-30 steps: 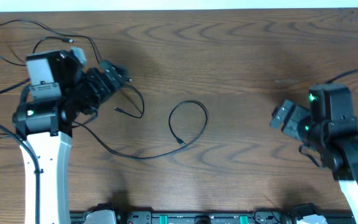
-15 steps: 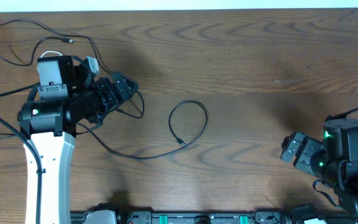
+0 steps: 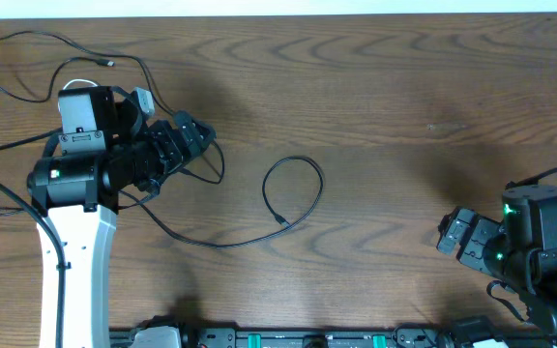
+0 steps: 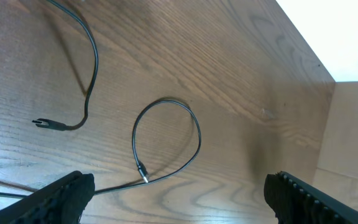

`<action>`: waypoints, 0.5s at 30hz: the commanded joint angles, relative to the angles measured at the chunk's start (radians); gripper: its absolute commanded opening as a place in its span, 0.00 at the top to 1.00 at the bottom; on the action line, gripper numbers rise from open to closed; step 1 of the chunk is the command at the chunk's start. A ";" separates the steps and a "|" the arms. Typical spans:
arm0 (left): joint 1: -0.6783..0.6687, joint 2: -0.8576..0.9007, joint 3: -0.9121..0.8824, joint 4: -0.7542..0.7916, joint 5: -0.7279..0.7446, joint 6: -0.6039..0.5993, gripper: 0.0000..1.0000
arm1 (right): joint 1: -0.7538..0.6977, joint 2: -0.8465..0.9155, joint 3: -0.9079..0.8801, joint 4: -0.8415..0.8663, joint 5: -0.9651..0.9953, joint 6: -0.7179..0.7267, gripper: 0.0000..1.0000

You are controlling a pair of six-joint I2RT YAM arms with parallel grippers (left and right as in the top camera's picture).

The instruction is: Untangle cables

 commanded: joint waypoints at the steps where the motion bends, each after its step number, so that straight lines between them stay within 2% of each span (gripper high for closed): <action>1: -0.002 -0.011 0.003 -0.002 0.009 0.021 0.07 | 0.004 0.000 0.004 -0.002 0.005 -0.012 0.01; 9: -0.002 -0.011 0.003 -0.002 0.009 0.021 0.07 | -0.020 -0.029 -0.018 0.026 0.123 -0.013 0.01; 12: -0.002 -0.011 0.003 -0.002 0.009 0.021 0.07 | -0.045 -0.097 -0.093 0.135 0.129 -0.063 0.01; 15: -0.002 -0.011 0.003 -0.002 0.009 0.021 0.07 | -0.050 -0.178 -0.197 0.287 0.089 -0.188 0.01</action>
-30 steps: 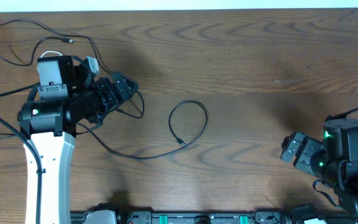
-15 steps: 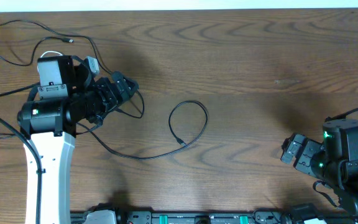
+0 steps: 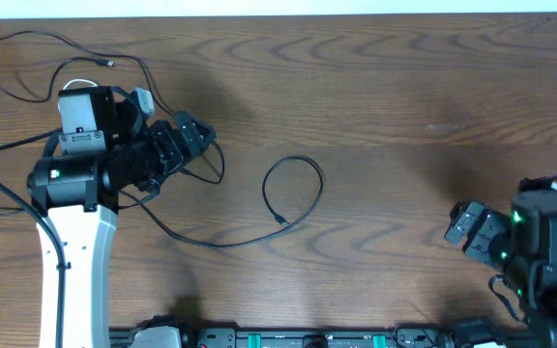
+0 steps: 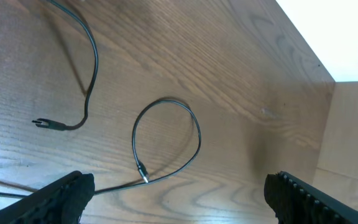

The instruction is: Untangle cables

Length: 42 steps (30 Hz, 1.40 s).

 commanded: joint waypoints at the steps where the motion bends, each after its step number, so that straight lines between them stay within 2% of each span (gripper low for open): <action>1: -0.002 -0.011 0.003 -0.002 0.009 0.021 0.07 | -0.011 -0.108 -0.130 0.154 -0.020 -0.195 0.01; 6: -0.002 -0.011 0.003 -0.002 0.009 0.021 0.07 | -0.013 -0.290 -0.360 0.430 -0.132 -0.456 0.01; 13: -0.002 -0.011 0.003 -0.002 0.009 0.021 0.07 | -0.024 -0.514 -0.659 0.716 -0.140 -0.529 0.01; 19: -0.002 -0.011 0.003 -0.002 0.009 0.021 0.07 | -0.024 -0.673 -0.845 0.908 -0.177 -0.597 0.01; 22: -0.002 -0.011 0.003 -0.002 0.009 0.021 0.07 | -0.024 -0.728 -0.919 0.969 -0.188 -0.596 0.01; 32: -0.002 -0.011 0.003 -0.002 0.009 0.021 0.07 | -0.023 -0.726 -1.066 1.164 -0.217 -0.596 0.01; 42: -0.002 -0.011 0.003 -0.002 0.009 0.021 0.07 | -0.091 -0.726 -1.067 1.163 -0.195 -0.597 0.01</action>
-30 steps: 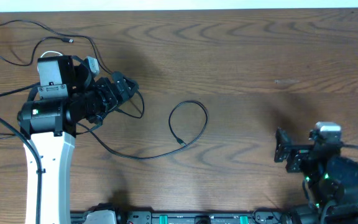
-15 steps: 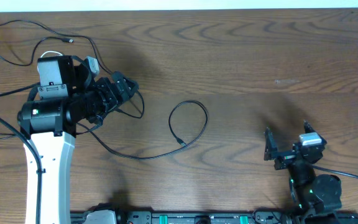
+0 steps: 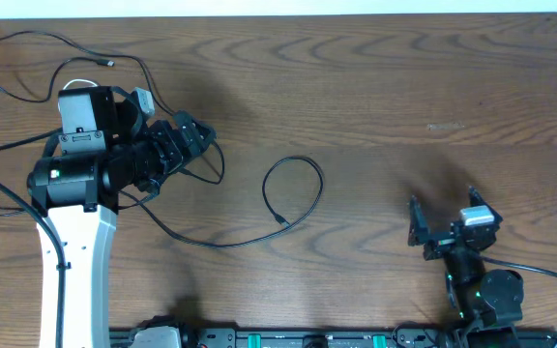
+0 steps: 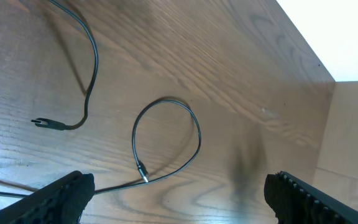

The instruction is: Untangle cables

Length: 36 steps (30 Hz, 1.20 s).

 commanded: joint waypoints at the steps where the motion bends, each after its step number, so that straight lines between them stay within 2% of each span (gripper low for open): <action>1: -0.002 -0.011 0.003 -0.001 0.009 0.020 0.07 | -0.055 -0.006 -0.006 -0.002 0.011 -0.011 0.01; 9: -0.002 -0.011 0.003 -0.001 0.009 0.020 0.07 | -0.160 -0.006 -0.006 -0.004 0.014 -0.019 0.01; 36: -0.002 -0.011 0.003 -0.001 0.009 0.020 0.07 | -0.160 -0.006 -0.006 0.000 0.014 -0.037 0.01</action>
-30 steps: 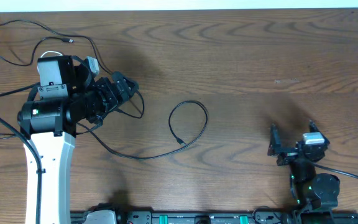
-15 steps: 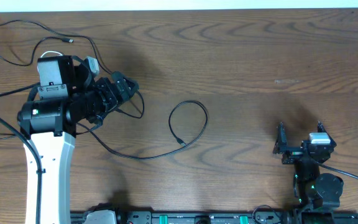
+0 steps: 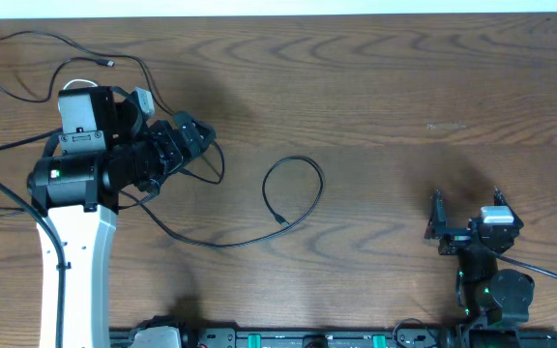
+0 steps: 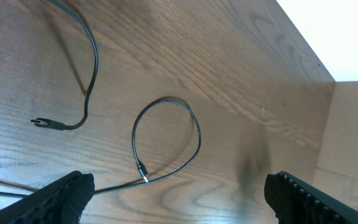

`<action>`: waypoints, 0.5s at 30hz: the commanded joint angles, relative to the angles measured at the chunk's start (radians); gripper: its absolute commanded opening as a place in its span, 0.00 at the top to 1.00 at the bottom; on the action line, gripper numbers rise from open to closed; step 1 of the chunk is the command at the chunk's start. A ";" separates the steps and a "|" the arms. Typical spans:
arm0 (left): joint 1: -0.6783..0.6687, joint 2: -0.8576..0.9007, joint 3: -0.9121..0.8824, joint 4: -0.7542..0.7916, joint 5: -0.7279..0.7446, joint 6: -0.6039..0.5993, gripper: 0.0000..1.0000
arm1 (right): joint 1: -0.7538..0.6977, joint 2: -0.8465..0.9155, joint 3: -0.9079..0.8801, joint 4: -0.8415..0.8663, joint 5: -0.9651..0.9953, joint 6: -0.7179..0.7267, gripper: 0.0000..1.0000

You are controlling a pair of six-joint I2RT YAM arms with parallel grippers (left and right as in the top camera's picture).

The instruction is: Untangle cables

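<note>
A thin black cable lies on the brown table, curled into a loop (image 3: 320, 184) at the middle; its plug end (image 3: 280, 220) rests inside the loop's lower left, and its tail runs left under my left arm. In the left wrist view the same loop (image 4: 166, 99) and plug (image 4: 142, 169) lie ahead. A second black cable (image 3: 66, 41) winds across the far left corner; another end (image 4: 42, 122) lies left of the loop. My left gripper (image 3: 198, 137) hovers left of the loop, its fingers (image 4: 67, 199) spread wide and empty. My right gripper (image 3: 465, 215) stands open and empty at the front right.
The table's far edge meets a white wall (image 3: 278, 8). A cardboard box (image 4: 353, 137) stands past the table's right end. A black equipment rail (image 3: 288, 338) runs along the front edge. My left arm's white link (image 3: 71, 271) covers the front left.
My right arm has shifted a little to the right near the front edge, its open gripper still pointing away from the rail. The left arm and both cables are unchanged.
My right arm first sat at the right edge, its gripper pointing left. It then stood slightly further right. Later it was folded low by the front rail with the gripper open, and now stands a bit further right. Left arm and cables never moved.
</note>
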 commanded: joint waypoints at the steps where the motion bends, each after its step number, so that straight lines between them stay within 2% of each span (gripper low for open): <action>1: -0.002 -0.011 0.003 -0.001 0.009 0.020 0.07 | -0.007 -0.006 -0.006 0.001 0.008 -0.011 0.01; 10: -0.002 -0.011 0.003 -0.001 0.008 0.021 0.07 | -0.007 -0.006 -0.006 0.001 0.008 -0.011 0.01; 15: -0.001 -0.011 0.003 -0.013 -0.130 0.043 0.07 | -0.007 -0.006 -0.006 0.001 0.008 -0.011 0.01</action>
